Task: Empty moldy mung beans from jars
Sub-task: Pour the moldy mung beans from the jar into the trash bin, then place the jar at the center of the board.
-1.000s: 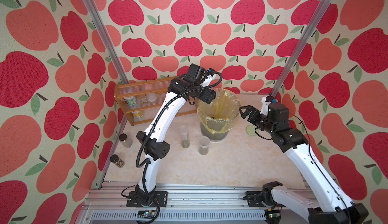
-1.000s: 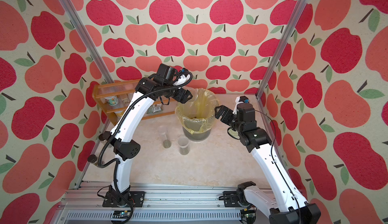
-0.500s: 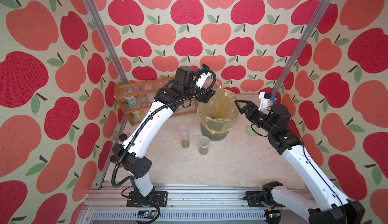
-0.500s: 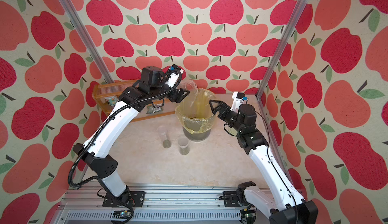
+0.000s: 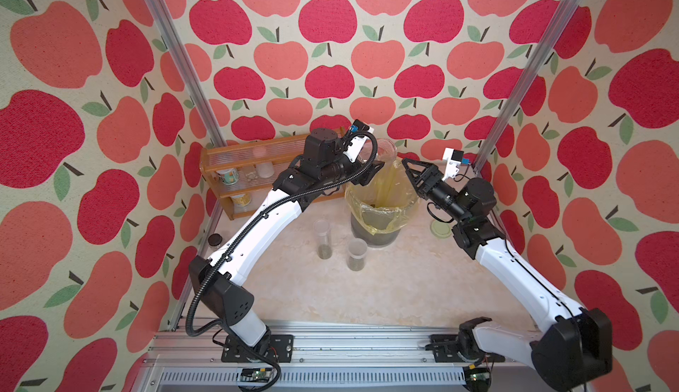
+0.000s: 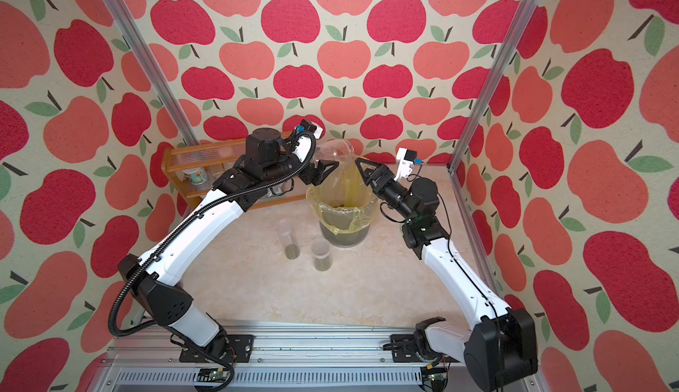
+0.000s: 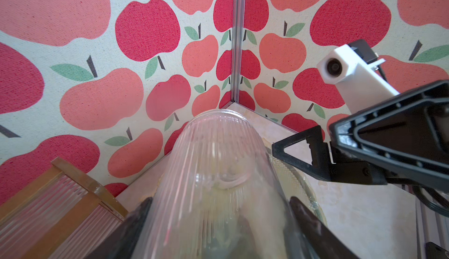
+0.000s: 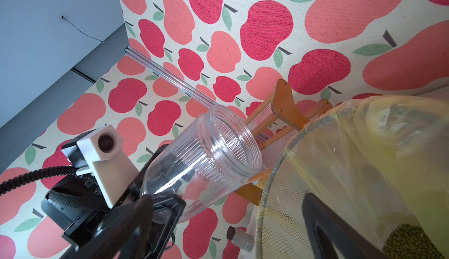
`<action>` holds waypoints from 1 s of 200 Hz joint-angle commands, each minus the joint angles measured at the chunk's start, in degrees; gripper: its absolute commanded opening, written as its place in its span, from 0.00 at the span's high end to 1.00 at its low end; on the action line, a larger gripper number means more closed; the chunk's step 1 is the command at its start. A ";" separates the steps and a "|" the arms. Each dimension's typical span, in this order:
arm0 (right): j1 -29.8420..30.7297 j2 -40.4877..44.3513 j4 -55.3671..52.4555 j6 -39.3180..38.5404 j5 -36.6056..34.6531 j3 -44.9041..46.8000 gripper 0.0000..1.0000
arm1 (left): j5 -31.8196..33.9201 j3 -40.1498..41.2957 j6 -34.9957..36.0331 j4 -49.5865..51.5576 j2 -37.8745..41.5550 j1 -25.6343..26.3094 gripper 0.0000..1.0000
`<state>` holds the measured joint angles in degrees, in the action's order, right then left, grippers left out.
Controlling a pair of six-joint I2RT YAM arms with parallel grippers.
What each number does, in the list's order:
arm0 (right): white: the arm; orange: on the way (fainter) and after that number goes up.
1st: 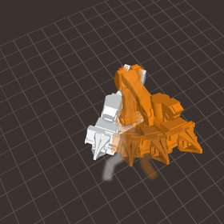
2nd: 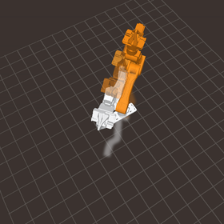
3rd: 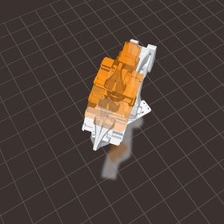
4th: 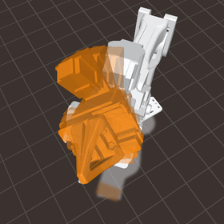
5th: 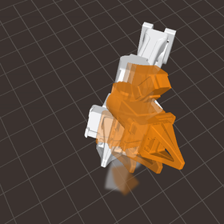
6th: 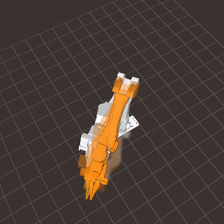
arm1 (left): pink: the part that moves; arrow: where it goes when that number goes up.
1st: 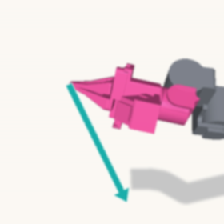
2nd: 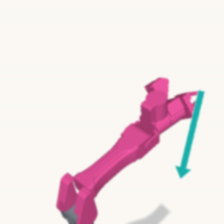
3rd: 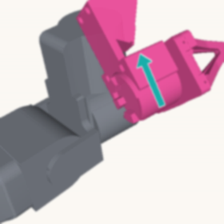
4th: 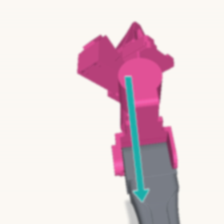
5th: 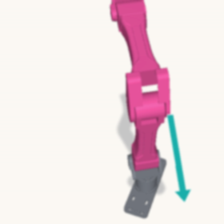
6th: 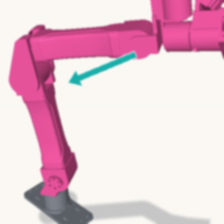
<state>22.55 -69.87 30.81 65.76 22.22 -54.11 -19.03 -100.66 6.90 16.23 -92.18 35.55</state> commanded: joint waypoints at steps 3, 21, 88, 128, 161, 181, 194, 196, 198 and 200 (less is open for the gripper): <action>0.73 -1.31 7.46 3.29 2.82 -2.48 0.01 | -2.51 2.78 -0.65 -13.43 4.48 0.13 0.43; 0.83 -1.98 8.58 3.50 2.35 -2.76 0.01 | -4.42 4.51 -0.59 -16.05 5.12 -0.04 0.43; 1.29 -6.85 18.27 8.76 3.14 -4.44 0.01 | -8.12 6.34 -0.11 -19.10 4.87 0.14 0.44; 2.49 -8.22 19.59 8.64 3.49 -5.72 0.01 | -10.90 7.62 0.15 -21.67 4.49 0.13 0.43; 3.10 -8.97 19.51 8.18 3.28 -6.51 0.01 | -12.56 8.73 -0.47 -24.23 4.25 0.48 0.44; 3.20 -9.45 19.63 8.15 3.09 -6.93 0.01 | -13.14 8.73 -0.17 -24.29 3.88 0.82 0.44; 3.38 -10.09 19.70 8.22 3.58 -7.56 0.01 | -13.40 9.06 0.03 -24.59 3.87 0.84 0.44; 3.34 -10.22 19.72 8.24 3.61 -7.65 0.01 | -13.45 9.12 0.00 -24.71 3.86 0.88 0.44; 3.44 -10.34 19.84 8.29 3.62 -7.67 0.01 | -13.53 9.16 -0.03 -24.81 3.87 0.87 0.44; 3.46 -10.37 19.89 8.41 3.64 -7.79 0.01 | -13.61 9.23 -0.08 -24.83 3.90 0.87 0.44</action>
<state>25.41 -79.05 48.27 73.63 24.64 -59.27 -29.91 -91.55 6.94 -2.28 -89.45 36.03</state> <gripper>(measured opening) 0.993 0.831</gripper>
